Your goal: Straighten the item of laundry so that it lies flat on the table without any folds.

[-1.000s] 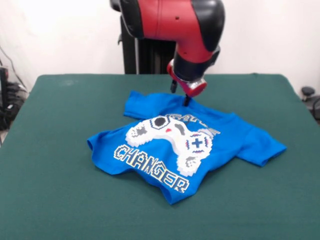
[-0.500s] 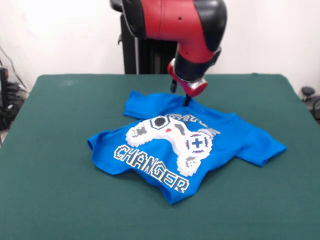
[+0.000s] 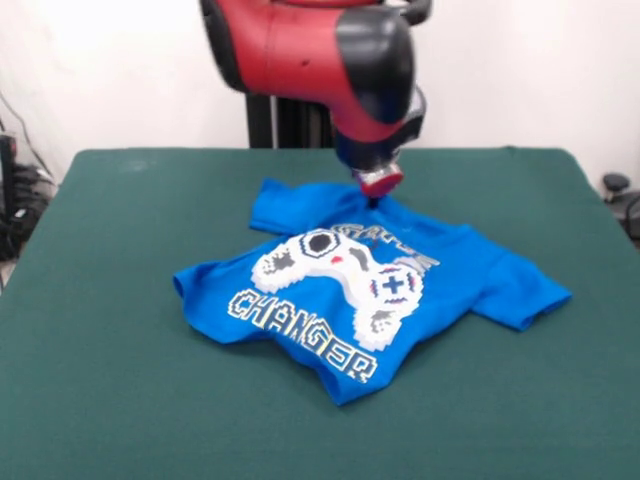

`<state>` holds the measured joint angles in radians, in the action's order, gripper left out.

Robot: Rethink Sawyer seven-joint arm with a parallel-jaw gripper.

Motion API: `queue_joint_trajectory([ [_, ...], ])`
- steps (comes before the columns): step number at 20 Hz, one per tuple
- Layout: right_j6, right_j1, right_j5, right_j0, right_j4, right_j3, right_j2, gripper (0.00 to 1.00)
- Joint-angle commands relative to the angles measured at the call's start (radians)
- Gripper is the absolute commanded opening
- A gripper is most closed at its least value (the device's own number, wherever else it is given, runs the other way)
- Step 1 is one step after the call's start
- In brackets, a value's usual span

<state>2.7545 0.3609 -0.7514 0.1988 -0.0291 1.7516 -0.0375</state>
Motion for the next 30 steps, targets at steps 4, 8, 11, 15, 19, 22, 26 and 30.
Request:
queue_joint_trajectory([
  [4,0.021,-0.164,-0.277,0.003,0.118,0.031,0.150,1.00],
  [8,0.017,-0.161,-0.279,-0.002,0.125,0.043,0.150,1.00],
  [11,0.023,-0.153,-0.258,-0.004,0.132,0.069,0.155,1.00],
  [15,0.019,-0.146,-0.217,-0.011,0.097,0.068,0.140,1.00],
  [19,0.019,-0.120,0.051,-0.094,-0.066,0.028,0.046,1.00],
  [22,0.025,-0.096,0.146,-0.124,-0.130,0.010,0.026,1.00],
  [26,0.013,-0.048,0.028,-0.119,-0.117,0.007,0.056,1.00],
  [30,0.017,0.004,-0.039,-0.130,-0.126,0.005,0.053,1.00],
])
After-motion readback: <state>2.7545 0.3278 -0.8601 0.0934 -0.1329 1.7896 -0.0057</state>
